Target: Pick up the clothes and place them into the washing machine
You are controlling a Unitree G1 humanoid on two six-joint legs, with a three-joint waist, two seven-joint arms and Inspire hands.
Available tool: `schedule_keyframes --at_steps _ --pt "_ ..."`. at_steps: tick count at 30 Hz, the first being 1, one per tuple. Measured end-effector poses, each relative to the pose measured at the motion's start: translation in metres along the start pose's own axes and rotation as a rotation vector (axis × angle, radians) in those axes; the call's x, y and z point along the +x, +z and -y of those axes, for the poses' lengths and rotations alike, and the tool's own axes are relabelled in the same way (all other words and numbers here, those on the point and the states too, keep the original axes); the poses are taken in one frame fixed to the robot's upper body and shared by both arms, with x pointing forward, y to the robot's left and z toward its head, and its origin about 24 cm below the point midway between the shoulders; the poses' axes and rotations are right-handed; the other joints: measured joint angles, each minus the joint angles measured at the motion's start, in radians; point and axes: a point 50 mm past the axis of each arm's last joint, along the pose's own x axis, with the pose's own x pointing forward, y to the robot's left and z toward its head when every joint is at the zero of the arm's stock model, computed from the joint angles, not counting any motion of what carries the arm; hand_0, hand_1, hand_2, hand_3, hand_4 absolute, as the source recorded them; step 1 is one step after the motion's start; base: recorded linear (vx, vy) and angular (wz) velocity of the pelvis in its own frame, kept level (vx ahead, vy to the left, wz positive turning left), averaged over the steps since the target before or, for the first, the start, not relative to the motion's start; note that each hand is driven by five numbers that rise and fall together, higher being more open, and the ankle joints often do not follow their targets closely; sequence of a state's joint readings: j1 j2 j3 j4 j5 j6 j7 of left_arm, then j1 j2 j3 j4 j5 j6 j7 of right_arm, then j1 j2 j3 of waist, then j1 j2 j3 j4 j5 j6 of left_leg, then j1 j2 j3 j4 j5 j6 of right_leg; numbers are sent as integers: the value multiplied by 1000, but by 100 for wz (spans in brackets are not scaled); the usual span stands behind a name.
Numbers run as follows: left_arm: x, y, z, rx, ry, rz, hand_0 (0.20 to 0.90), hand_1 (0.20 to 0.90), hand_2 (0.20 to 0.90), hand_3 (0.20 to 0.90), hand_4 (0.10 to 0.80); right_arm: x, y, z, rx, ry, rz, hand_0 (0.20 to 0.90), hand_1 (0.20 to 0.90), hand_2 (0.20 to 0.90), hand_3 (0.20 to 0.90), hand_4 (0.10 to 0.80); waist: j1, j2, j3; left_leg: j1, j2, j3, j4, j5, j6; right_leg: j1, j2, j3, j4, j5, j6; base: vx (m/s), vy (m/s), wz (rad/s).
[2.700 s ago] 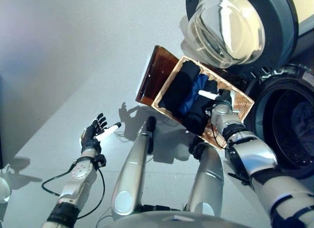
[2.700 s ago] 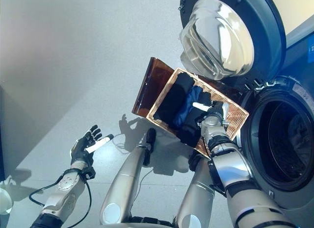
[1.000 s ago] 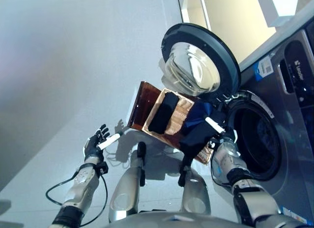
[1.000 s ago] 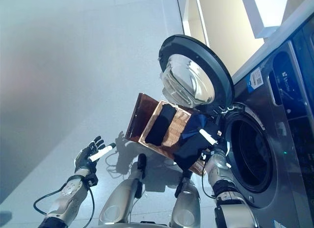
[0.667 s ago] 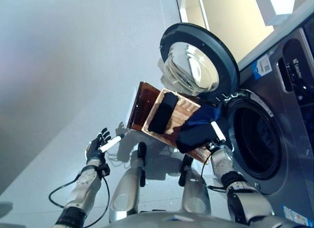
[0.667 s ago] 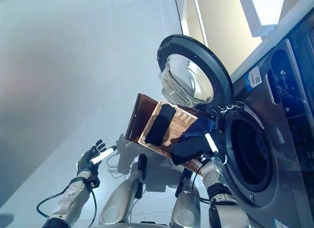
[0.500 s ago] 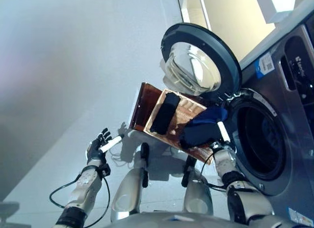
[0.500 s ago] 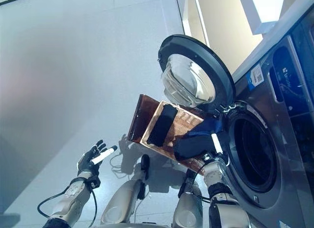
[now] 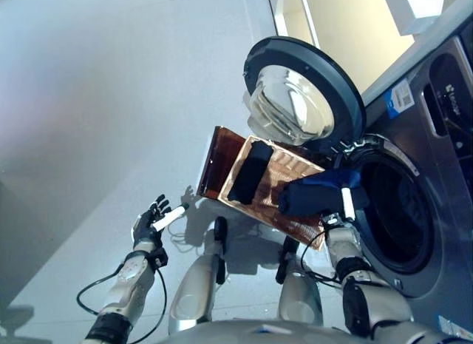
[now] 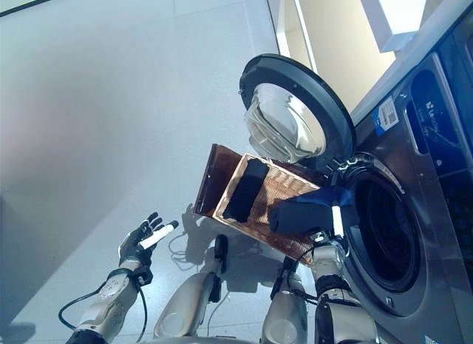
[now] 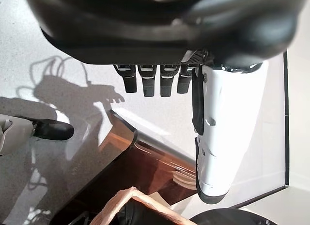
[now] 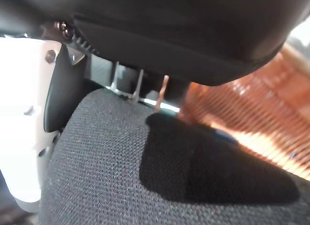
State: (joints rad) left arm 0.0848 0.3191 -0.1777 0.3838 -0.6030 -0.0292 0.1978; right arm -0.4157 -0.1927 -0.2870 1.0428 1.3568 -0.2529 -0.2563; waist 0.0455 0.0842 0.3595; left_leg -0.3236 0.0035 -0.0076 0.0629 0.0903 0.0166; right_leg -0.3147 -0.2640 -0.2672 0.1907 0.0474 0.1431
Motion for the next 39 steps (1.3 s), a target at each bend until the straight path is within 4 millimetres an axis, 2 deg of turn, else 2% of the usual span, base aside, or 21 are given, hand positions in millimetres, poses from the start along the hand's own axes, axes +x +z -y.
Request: schedule_keyframes --at_steps 4,12,16,18,31,39 --pt "0 0 0 -3 -1 -1 900 900 900 900 800 0 2 -2 186 -23 19 200 200 200 200 300 0 0 0 -1 0 4 -1 0 0 -7 0 6 4 0 0 0 1 -2" --pt "-1 -3 4 -11 -14 -15 900 900 900 900 800 2 15 -3 361 -62 93 200 200 200 200 300 -3 1 -1 -2 -1 5 -1 0 0 -14 -4 8 15 -5 -7 0 0 0" --pt "-2 -7 5 -5 -21 -27 900 900 900 900 800 3 25 -2 397 -91 127 200 200 200 200 300 -4 3 -31 -33 -2 7 4 1 1 -45 -4 10 17 -6 -8 0 0 0" --pt "-2 -7 5 -4 -22 -27 900 900 900 900 800 4 29 1 396 -105 139 200 200 200 200 300 -4 3 -32 -32 -2 8 6 5 7 -44 -5 10 21 -3 -4 0 0 0" --pt "-3 -7 2 4 -18 -28 900 900 900 900 800 8 64 -1 511 -203 219 200 200 200 200 300 -3 6 -34 -32 -4 11 4 2 2 -45 -7 10 16 -6 -8 0 0 0" --pt "-3 -7 1 11 -16 -27 900 900 900 900 800 8 98 -6 548 -198 295 200 200 200 200 300 -4 15 -39 -48 -6 12 2 1 2 -64 -9 12 18 -7 -9 -6 2 0"
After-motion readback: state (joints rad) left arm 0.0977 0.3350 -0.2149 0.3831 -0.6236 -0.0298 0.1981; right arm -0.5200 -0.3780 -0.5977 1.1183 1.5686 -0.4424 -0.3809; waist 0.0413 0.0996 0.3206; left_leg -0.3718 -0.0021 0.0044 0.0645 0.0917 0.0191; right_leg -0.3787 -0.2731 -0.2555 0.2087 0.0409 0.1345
